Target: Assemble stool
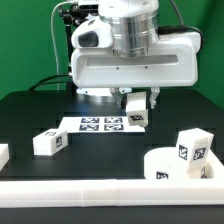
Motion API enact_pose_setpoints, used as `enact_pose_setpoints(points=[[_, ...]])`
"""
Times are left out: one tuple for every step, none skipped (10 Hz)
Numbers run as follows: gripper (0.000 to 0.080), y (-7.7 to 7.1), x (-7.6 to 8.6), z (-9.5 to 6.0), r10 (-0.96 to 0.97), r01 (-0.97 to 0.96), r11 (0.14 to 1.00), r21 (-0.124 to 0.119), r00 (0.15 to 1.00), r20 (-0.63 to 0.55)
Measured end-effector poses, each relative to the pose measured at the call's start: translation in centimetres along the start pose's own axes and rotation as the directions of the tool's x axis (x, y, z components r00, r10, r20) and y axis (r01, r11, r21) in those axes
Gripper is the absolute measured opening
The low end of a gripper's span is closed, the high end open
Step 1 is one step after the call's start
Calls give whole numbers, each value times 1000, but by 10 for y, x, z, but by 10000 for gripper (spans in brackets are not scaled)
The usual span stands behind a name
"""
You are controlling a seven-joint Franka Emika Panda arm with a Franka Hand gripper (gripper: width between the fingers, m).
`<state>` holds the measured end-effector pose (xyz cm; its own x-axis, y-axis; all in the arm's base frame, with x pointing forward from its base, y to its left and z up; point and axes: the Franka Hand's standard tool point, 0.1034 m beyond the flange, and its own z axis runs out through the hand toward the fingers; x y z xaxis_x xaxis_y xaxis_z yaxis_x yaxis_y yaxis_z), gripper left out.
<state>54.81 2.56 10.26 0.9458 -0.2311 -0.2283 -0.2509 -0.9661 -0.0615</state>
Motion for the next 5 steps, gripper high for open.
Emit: enact_pose_setpoints(points=[[328,0,-1,2,-2,2,1000,2,999,-35],[328,-4,7,-2,-6,7,1000,8,994,-114],[328,-12,10,-13,-17,20,1000,16,983,-180],[328,-19,15,-24,-25,32,999,25,969,-247],[328,-21,18,-29,-26,37,999,30,953,-301]])
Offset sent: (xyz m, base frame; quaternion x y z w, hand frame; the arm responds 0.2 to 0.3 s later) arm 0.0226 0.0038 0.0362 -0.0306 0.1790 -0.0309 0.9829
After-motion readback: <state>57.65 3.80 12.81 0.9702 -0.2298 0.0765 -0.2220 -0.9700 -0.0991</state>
